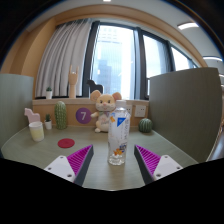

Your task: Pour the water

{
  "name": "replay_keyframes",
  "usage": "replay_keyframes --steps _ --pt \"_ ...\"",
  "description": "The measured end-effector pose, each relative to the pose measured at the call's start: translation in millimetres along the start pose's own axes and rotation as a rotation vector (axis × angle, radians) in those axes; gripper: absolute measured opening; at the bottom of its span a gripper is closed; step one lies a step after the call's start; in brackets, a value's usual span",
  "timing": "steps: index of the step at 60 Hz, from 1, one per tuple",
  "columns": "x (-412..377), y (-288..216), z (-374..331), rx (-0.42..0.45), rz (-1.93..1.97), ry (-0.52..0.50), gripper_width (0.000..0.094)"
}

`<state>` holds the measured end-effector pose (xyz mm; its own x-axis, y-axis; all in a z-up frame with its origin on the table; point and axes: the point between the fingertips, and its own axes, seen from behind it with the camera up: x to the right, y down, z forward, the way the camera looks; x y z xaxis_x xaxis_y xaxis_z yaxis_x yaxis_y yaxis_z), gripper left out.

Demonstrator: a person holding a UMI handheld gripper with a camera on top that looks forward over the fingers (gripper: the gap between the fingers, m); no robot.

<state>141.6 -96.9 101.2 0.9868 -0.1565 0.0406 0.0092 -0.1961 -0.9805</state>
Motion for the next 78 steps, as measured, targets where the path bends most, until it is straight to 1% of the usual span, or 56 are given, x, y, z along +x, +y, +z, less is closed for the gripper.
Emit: replay_keyframes --steps 7,11,21,26,28,31,34,36,40,43,44,45,47,48,55,64,69,78 --pt "9 -9 36 0.034 -0.004 0.005 0.0852" --pt "14 -12 54 0.039 -0.011 0.006 0.0853" --pt "16 -19 94 0.065 -0.012 0.005 0.0833" --pt "14 -21 106 0.069 0.001 -0.011 0.0770" --pt "14 -23 109 0.073 0.003 -0.010 0.0731" --pt "15 -25 111 0.086 0.001 -0.007 0.0651" --pt "17 -25 113 0.089 -0.001 0.002 0.0539" --pt "19 -26 114 0.086 0.003 0.005 0.0530" --pt "19 -25 112 0.087 0.012 0.013 0.0455" --pt "18 -26 113 0.089 0.007 0.013 0.0380" --pt "18 -26 113 0.091 0.003 0.013 0.0378" --pt "18 -26 113 0.091 -0.002 0.014 0.0338" --pt "18 -26 113 0.094 -0.006 0.018 0.0328" --pt "17 -27 114 0.096 -0.011 0.018 0.0300" --pt "20 -27 115 0.101 -0.029 0.030 0.0299" --pt "4 -31 120 0.078 -0.126 0.035 0.0299" --pt "-21 -45 127 0.082 -0.246 0.032 0.0298" --pt "-93 -79 141 0.124 -0.546 0.000 0.0296"
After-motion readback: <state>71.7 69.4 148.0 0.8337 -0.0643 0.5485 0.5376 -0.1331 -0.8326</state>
